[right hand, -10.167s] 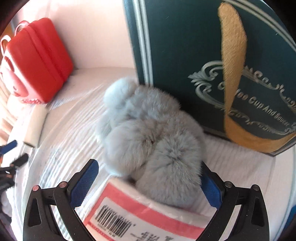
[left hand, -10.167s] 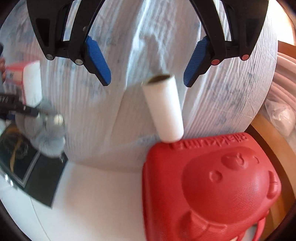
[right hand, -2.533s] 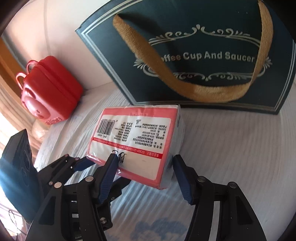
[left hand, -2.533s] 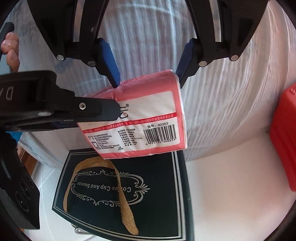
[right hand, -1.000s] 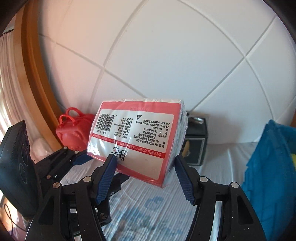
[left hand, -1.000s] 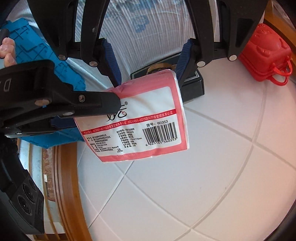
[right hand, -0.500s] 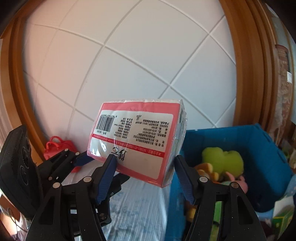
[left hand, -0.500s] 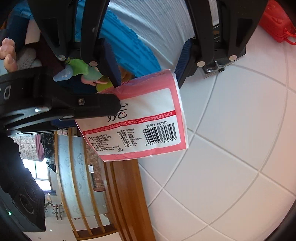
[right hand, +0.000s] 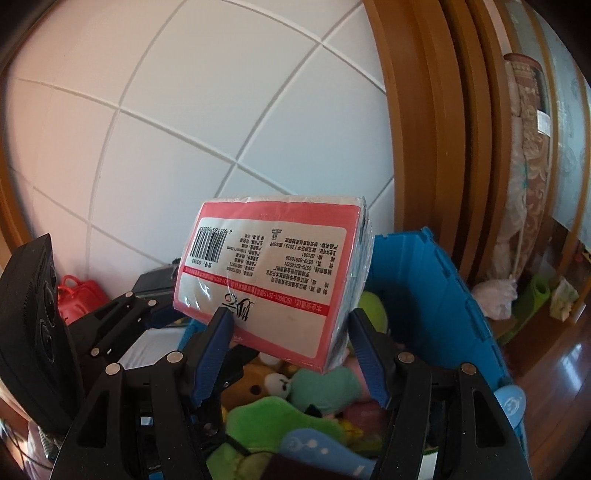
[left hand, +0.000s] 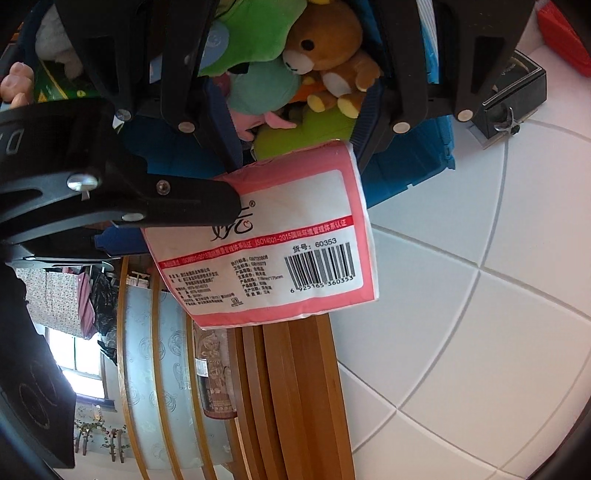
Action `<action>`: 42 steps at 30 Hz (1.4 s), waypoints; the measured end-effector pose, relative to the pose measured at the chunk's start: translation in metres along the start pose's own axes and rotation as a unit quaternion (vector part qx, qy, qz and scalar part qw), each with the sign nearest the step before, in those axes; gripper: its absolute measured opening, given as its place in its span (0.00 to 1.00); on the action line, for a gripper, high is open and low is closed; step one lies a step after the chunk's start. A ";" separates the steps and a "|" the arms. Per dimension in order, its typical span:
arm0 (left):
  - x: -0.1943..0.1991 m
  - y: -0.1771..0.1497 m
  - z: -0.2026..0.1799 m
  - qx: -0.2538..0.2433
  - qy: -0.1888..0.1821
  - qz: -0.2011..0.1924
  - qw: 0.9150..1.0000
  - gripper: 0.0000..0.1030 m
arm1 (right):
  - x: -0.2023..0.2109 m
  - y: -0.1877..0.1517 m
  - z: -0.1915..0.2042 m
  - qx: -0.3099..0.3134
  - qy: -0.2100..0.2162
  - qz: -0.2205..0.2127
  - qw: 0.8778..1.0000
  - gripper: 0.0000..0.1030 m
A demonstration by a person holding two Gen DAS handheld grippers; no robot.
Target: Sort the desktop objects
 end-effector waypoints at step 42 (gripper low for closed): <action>0.149 -0.056 0.037 0.127 0.092 -0.024 0.987 0.95 | 0.074 -0.030 -0.010 0.036 -0.082 -0.018 0.996 1.00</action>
Point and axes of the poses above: each gripper's, at about its wrist camera, not at the fingertips, and x roughly against the way its jaws point, z to its left, y to its top, the point moved 2 cm from there along -x, roughly the way its jaws point, and after that the axes turned 7 degrees about y, right-handed, at the moved point
